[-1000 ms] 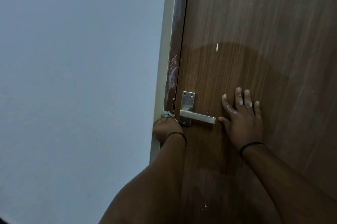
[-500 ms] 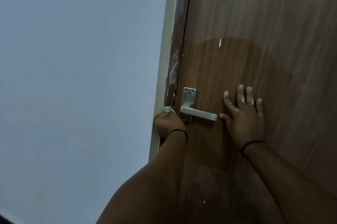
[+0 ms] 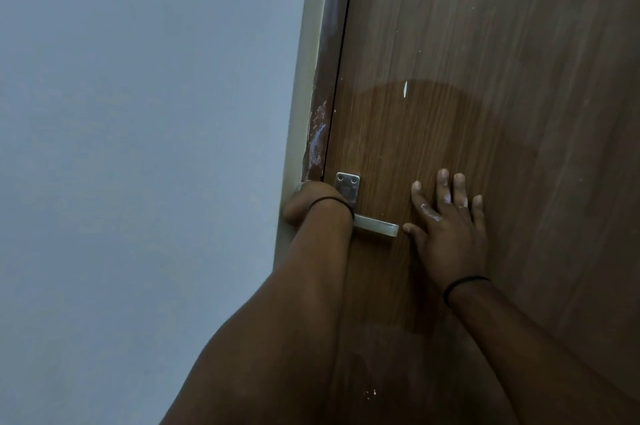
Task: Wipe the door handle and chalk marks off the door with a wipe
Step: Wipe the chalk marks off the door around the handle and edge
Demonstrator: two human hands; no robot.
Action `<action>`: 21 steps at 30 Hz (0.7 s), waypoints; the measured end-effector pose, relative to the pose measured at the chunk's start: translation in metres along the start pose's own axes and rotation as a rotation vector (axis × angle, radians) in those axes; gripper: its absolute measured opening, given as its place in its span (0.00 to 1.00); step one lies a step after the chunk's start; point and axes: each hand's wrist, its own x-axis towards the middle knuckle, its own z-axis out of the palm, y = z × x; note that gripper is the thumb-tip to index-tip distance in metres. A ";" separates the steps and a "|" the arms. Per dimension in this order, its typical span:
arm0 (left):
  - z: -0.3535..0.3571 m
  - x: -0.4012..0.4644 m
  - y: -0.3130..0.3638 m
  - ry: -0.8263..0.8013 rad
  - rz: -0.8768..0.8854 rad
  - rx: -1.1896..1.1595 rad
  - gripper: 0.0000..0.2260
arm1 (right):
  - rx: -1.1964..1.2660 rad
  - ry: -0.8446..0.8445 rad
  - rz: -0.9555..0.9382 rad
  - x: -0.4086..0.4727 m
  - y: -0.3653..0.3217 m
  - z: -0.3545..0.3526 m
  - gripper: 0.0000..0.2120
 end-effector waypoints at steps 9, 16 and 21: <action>0.015 -0.001 0.015 0.285 0.445 0.130 0.09 | -0.016 -0.022 0.002 0.000 -0.001 -0.002 0.31; 0.009 0.030 0.078 0.250 0.914 0.271 0.07 | -0.009 0.028 -0.012 -0.001 0.003 0.005 0.30; 0.010 0.035 0.100 0.197 0.914 0.359 0.09 | -0.011 0.054 -0.023 0.000 0.004 0.008 0.30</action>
